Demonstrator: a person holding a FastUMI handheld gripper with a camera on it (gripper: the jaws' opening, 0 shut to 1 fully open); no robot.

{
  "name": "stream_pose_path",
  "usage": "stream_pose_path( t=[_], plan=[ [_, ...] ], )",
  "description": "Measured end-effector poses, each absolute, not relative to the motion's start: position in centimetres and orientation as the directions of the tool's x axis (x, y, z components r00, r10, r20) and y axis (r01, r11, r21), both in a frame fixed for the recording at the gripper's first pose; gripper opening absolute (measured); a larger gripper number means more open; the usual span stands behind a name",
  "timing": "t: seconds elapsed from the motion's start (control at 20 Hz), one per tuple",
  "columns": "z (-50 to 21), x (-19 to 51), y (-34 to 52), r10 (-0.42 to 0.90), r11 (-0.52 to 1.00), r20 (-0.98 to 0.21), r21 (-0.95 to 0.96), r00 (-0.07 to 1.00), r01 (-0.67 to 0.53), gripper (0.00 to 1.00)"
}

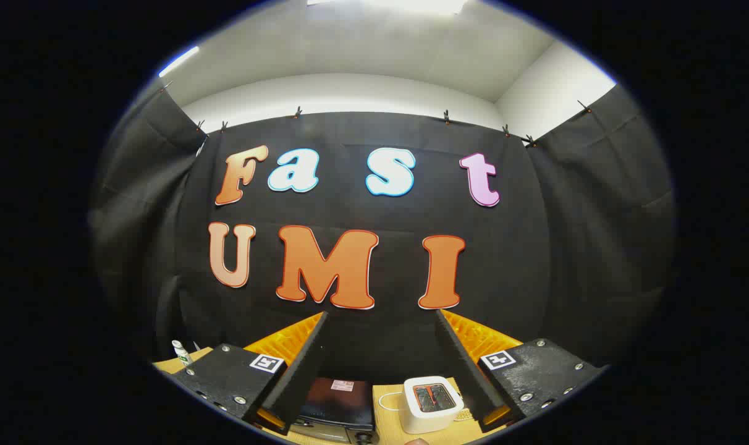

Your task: Open the toaster oven, put the food inside, and close the toaster oven door.

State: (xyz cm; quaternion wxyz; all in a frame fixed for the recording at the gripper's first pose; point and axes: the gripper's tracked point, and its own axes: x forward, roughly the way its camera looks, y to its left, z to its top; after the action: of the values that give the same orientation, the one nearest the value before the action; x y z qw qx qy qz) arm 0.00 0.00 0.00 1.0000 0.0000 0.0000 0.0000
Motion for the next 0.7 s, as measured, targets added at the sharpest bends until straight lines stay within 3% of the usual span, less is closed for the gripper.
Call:
stream_pose_path(
  t=[0.7],
  plan=[
    [0.6, -0.5, 1.9, 0.046, 0.998, -0.017, 0.038, 0.999, -0.046, 1.0]
  ],
)
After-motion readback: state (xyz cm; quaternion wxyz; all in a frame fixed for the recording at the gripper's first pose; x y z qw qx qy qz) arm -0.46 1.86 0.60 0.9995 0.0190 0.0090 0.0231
